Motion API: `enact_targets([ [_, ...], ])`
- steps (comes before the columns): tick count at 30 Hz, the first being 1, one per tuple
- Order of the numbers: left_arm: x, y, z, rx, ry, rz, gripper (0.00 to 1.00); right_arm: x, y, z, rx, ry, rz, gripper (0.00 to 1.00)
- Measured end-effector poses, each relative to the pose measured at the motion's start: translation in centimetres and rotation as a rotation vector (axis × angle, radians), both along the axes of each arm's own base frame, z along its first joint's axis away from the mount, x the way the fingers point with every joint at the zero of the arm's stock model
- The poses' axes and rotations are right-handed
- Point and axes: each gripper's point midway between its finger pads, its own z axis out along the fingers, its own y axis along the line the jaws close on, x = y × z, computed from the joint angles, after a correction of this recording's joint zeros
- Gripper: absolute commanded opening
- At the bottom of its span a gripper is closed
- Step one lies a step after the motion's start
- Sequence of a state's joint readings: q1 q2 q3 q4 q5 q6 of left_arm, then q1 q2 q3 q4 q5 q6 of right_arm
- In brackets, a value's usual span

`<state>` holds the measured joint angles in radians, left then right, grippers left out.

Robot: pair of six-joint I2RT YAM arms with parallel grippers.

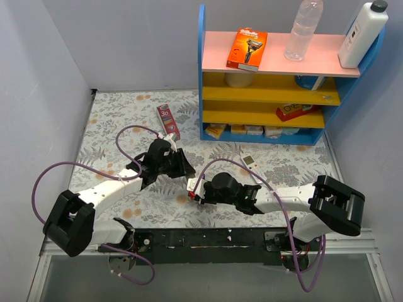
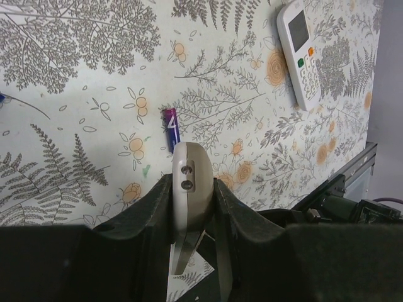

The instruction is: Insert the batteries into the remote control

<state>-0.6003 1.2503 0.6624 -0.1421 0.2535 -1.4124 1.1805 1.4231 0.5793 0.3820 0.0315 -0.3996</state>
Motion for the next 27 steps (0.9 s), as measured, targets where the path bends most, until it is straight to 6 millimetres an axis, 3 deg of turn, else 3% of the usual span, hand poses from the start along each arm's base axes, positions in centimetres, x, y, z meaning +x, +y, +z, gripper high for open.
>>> enact_targets([
  [24, 4.0, -1.4, 2.3, 0.012, -0.103, -0.011, 0.0, 4.6, -1.4, 1.9, 0.015, -0.255, -0.187, 0.26],
  [27, 2.2, -1.7, 1.3, 0.023, -0.029, -0.067, 0.0, 6.4, -1.1, 4.6, 0.092, -0.335, -0.259, 0.25],
])
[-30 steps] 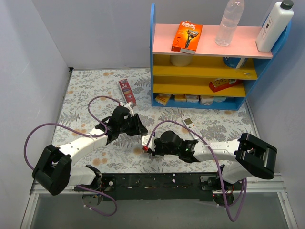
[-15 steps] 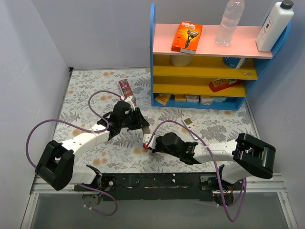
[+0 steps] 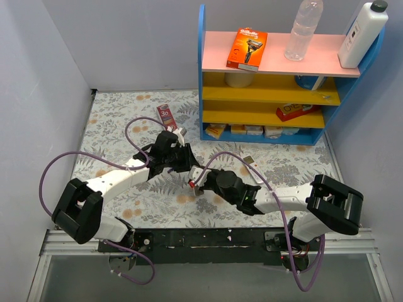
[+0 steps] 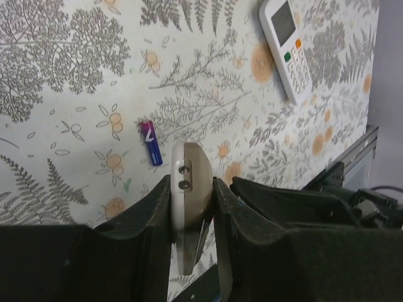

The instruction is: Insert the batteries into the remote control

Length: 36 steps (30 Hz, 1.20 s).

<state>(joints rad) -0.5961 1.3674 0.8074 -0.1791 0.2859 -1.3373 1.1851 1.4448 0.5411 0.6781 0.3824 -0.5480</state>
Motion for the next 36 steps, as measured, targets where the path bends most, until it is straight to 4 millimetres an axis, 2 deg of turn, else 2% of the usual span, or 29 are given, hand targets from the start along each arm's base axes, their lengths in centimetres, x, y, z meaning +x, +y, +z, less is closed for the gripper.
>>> enact_targets([
  [1, -0.8, -0.2, -0.5, 0.006, 0.031, -0.02, 0.0, 0.6, 0.1, 1.1, 0.035, -0.02, -0.021, 0.25],
  [9, -0.8, 0.0, -0.3, 0.011, 0.027, -0.011, 0.0, 0.8, 0.0, 1.1, 0.035, -0.021, -0.032, 0.28],
  [12, -1.1, 0.2, -0.5, 0.008, 0.03, -0.006, 0.0, 0.4, -0.1, 1.1, 0.049, 0.021, -0.02, 0.34],
  [18, -2.3, 1.7, -3.0, 0.027, 0.069, 0.032, 0.0, -0.5, -1.7, 3.7, 0.157, 0.134, -0.04, 0.58],
  [19, -2.5, 2.0, -3.3, 0.023, 0.07, 0.041, 0.0, -0.8, -2.0, 3.7, 0.173, 0.166, -0.043, 0.67],
  [21, -3.0, 2.4, -3.8, 0.01, 0.063, 0.053, 0.0, -1.5, -2.4, 3.4, 0.197, 0.242, -0.06, 0.77],
  [22, -3.2, 2.7, -4.0, 0.001, 0.061, 0.061, 0.0, -1.8, -2.7, 3.0, 0.203, 0.285, -0.071, 0.87],
  [25, -3.6, 2.9, -3.9, -0.025, 0.043, 0.067, 0.0, -2.6, -3.6, 1.6, 0.216, 0.413, -0.119, 0.96],
  [31, -3.4, 2.5, -2.3, -0.085, -0.021, 0.054, 0.0, -4.2, -4.9, -1.7, 0.206, 0.669, -0.19, 0.96],
  [36, -3.3, 1.8, -0.8, -0.157, -0.063, 0.049, 0.0, -6.3, -3.1, -2.0, 0.2, 0.847, -0.149, 0.96],
])
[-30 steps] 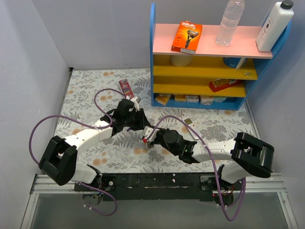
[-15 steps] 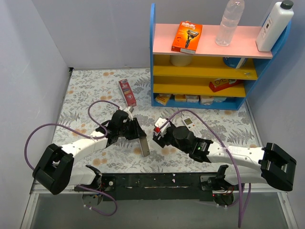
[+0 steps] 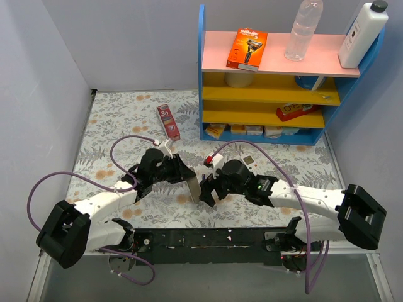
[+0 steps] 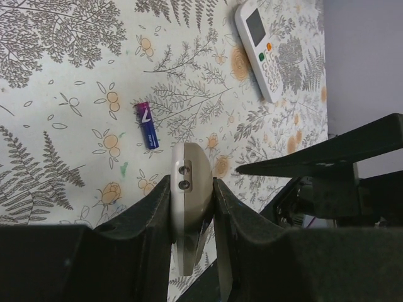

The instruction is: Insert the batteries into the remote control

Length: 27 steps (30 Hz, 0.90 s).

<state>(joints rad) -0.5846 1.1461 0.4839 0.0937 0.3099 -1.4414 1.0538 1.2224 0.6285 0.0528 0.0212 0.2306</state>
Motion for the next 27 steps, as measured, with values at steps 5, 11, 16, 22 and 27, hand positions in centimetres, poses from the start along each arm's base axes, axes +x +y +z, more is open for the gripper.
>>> enact_targets([
  [5, 0.0, -0.6, 0.7, -0.063, 0.004, 0.005, 0.0, -0.9, 1.7, 0.7, 0.044, 0.082, 0.031, 0.94],
  [11, 0.4, -1.3, 2.5, -0.139, -0.015, 0.012, 0.0, -0.3, 2.9, 0.7, 0.044, 0.121, -0.003, 0.83],
  [16, 0.0, -1.4, 3.5, -0.196, -0.031, 0.015, 0.05, -0.2, 3.2, 0.0, 0.034, 0.151, -0.021, 0.42],
  [22, -0.5, -0.9, 3.8, -0.252, -0.043, 0.042, 0.61, -0.1, 3.5, 0.3, 0.052, 0.166, -0.042, 0.08],
  [27, -0.6, -0.5, 4.4, -0.307, -0.058, 0.074, 0.7, 0.4, 3.9, 0.9, 0.088, 0.164, -0.07, 0.01],
])
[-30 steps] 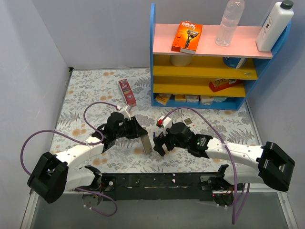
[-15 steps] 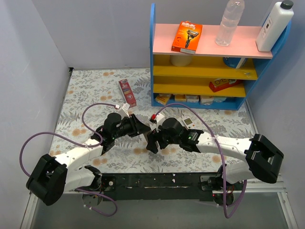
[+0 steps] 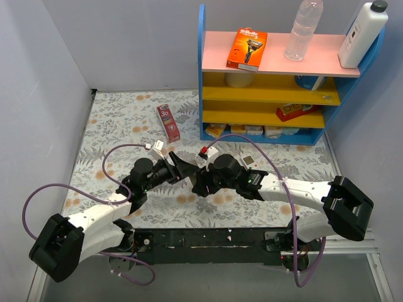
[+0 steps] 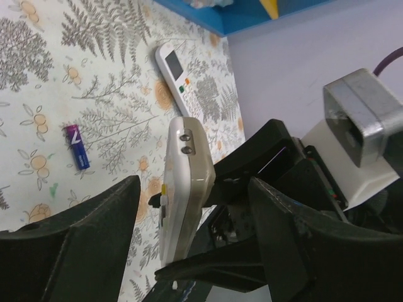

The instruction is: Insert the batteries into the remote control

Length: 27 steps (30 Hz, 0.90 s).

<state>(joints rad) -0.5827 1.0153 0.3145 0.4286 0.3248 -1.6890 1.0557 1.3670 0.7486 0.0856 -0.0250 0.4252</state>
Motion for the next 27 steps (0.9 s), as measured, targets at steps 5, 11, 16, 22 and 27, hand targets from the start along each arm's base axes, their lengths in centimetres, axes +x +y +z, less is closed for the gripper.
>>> enact_targets([
  [5, 0.7, 0.1, 1.3, -0.037, -0.034, 0.041, 0.61, 0.2, 0.5, 0.7, 0.033, 0.001, -0.016, 0.01],
  [11, 1.3, 0.1, 1.8, -0.048, -0.059, 0.077, 0.56, 0.4, 0.8, 1.2, 0.048, -0.001, -0.018, 0.01],
  [16, 1.7, -0.2, 1.2, -0.038, -0.055, 0.083, 0.55, 0.8, 1.0, 1.7, 0.054, -0.012, -0.038, 0.01],
  [22, 1.8, -0.5, 1.0, -0.023, -0.076, 0.083, 0.03, 1.2, 1.3, 2.1, 0.054, -0.02, -0.053, 0.01],
  [27, 2.3, -0.2, 0.4, 0.008, -0.084, 0.105, 0.0, 1.4, 1.3, 2.0, 0.041, -0.024, -0.059, 0.45],
])
